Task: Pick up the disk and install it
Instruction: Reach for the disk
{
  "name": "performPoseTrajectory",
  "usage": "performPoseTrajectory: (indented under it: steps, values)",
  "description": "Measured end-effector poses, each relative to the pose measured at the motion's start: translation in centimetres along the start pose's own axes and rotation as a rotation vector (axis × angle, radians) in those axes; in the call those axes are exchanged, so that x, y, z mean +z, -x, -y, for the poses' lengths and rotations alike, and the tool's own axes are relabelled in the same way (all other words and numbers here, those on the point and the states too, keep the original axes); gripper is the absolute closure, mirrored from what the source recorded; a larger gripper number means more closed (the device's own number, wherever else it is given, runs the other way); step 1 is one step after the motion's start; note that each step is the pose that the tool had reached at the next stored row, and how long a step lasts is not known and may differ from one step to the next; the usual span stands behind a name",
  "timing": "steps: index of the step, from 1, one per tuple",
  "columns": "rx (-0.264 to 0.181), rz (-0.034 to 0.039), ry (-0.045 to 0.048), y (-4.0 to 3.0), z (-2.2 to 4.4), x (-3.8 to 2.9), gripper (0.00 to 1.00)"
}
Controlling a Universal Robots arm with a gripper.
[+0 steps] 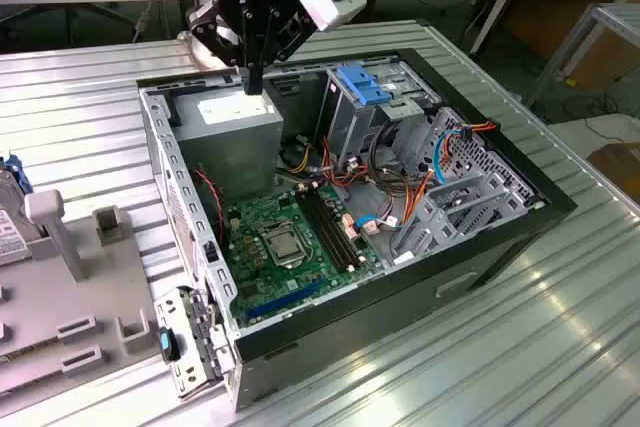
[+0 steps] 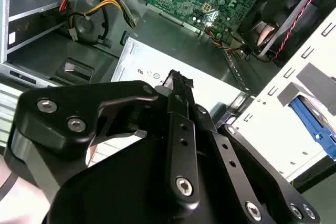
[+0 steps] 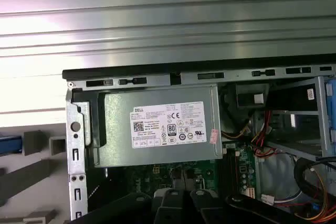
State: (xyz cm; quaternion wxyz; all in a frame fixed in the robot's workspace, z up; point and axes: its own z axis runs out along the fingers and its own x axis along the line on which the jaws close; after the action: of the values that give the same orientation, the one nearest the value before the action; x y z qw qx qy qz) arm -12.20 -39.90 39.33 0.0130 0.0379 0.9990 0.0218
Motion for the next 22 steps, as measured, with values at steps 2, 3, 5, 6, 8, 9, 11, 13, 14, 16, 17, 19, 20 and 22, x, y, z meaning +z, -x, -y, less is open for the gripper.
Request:
performPoseTrajectory:
  steps: [2, 3, 5, 6, 8, 9, 11, 13, 14, 16, 17, 19, 20, 22]
  values:
    - [0.000, 0.0000, 0.0001, -0.26, 0.04, -0.01, 0.89]
    - [0.000, 0.0000, 0.0000, -0.45, 0.06, -0.01, 0.89]
    - [0.000, 0.0001, 0.0001, -0.79, 0.09, -0.02, 0.89]
    - [0.000, 0.0000, 0.0001, -0.98, 0.13, -0.03, 0.89]
    - [0.000, 0.0000, 0.0001, -1.46, 0.21, -0.04, 0.89]
    - [0.000, 0.0000, 0.0000, -1.58, 0.23, -0.05, 0.89]
    - [0.000, 0.0001, 0.0001, -2.19, 0.30, -0.06, 0.89]
    - [0.000, 0.0001, 0.0001, -2.57, 0.35, -0.07, 0.89]
    - [0.000, 0.0001, 0.0001, -2.74, 0.37, -0.08, 0.89]
    - [0.000, 0.0001, 0.0001, -3.21, 0.44, -0.09, 0.89]
    - [0.000, 0.0000, 0.0001, -3.55, 0.47, -0.10, 0.89]
    - [0.000, 0.0001, 0.0001, -4.14, 0.51, -0.12, 0.89]
    - [0.000, 0.0000, 0.0000, -4.46, 0.54, -0.13, 0.89]
    - [0.000, 0.0000, 0.0000, -5.32, 0.59, -0.15, 0.89]
